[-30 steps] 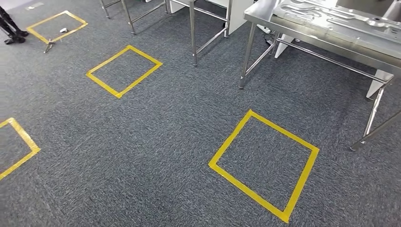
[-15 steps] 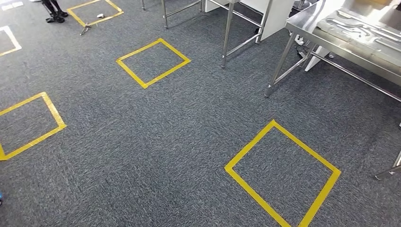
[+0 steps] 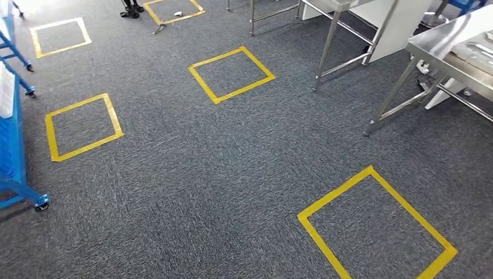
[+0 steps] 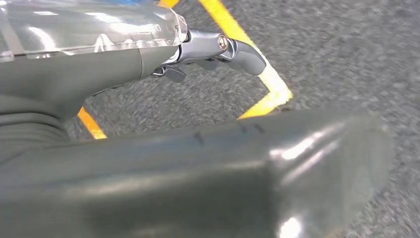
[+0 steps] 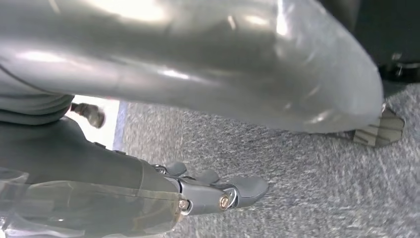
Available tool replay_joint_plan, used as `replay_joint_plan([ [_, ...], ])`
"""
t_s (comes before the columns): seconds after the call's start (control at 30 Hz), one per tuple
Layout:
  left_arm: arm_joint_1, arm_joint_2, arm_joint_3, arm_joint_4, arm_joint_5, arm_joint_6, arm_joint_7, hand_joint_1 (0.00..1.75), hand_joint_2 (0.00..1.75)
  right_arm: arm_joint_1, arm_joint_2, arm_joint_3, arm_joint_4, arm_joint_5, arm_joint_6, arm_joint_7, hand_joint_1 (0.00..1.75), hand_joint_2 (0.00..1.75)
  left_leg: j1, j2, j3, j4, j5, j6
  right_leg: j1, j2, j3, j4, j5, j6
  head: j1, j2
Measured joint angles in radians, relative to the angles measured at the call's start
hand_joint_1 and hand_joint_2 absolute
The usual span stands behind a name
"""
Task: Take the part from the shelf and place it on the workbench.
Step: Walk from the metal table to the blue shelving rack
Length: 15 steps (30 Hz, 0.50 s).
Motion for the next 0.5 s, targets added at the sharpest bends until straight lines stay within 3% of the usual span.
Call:
replay_joint_plan([
  [0.03,0.002,0.001,0.0,0.0,0.0,0.0,0.0,0.0,0.0,0.0,0.0,-0.001,0.0,-0.001,0.001,0.0,0.0,0.0,0.005,0.004,0.008,-0.012,0.015,-0.007,-0.002,-0.015,0.0,0.002,-0.003,0.004,0.0,0.0],
  [0.13,0.001,0.002,0.0,0.0,0.0,0.0,0.002,0.0,0.0,-0.001,0.0,-0.003,0.0,-0.003,0.001,0.001,0.0,0.0,0.017,0.052,0.109,-0.196,0.097,-0.022,-0.007,-0.052,0.001,0.022,-0.02,0.024,0.0,0.0],
  [0.2,0.0,0.002,-0.001,0.0,0.0,0.0,0.007,0.0,0.0,-0.002,-0.001,-0.006,0.0,-0.004,0.0,0.002,0.0,0.0,0.015,0.073,0.138,-0.25,0.111,-0.01,-0.004,-0.068,0.002,0.036,-0.031,0.04,0.0,0.0],
  [0.27,0.002,0.004,-0.001,0.0,0.001,0.0,0.013,0.0,0.0,-0.008,0.0,-0.009,0.0,-0.007,0.0,0.003,0.0,0.0,0.009,0.057,0.132,-0.247,0.111,0.011,-0.006,-0.081,0.005,0.039,-0.034,0.052,0.0,0.0],
  [0.3,0.004,0.006,-0.001,0.0,0.001,0.0,0.014,0.0,0.0,-0.011,0.001,-0.01,0.0,-0.008,0.0,0.003,0.0,0.0,0.007,0.048,0.131,-0.248,0.112,0.019,-0.011,-0.076,0.007,0.041,-0.038,0.058,0.0,0.0],
  [0.37,0.004,0.007,-0.002,0.0,0.001,0.0,0.015,0.0,0.0,-0.011,0.003,-0.012,0.0,-0.011,0.0,0.004,0.0,0.0,0.006,0.03,0.13,-0.252,0.118,0.034,-0.017,-0.03,-0.015,0.09,-0.077,0.065,0.0,0.0],
  [0.43,0.0,0.008,-0.002,0.0,0.001,0.0,0.016,0.0,0.0,-0.007,0.004,-0.014,0.0,-0.013,0.0,0.005,0.0,0.0,0.0,0.009,0.125,-0.254,0.122,0.043,-0.017,0.021,-0.08,0.222,-0.147,0.062,0.0,0.0],
  [0.47,-0.001,0.008,-0.002,0.0,0.001,0.0,0.016,0.0,0.0,-0.006,0.005,-0.015,0.0,-0.014,0.0,0.006,0.0,0.0,-0.004,-0.002,0.123,-0.254,0.123,0.045,-0.016,0.03,-0.118,0.294,-0.174,0.058,0.0,0.0],
  [0.5,-0.001,0.008,-0.002,0.0,0.002,0.0,0.016,0.0,0.0,-0.004,0.006,-0.016,0.0,-0.014,0.0,0.006,0.0,0.0,-0.008,-0.015,0.122,-0.254,0.124,0.047,-0.013,0.033,-0.146,0.342,-0.183,0.053,0.0,0.0],
])
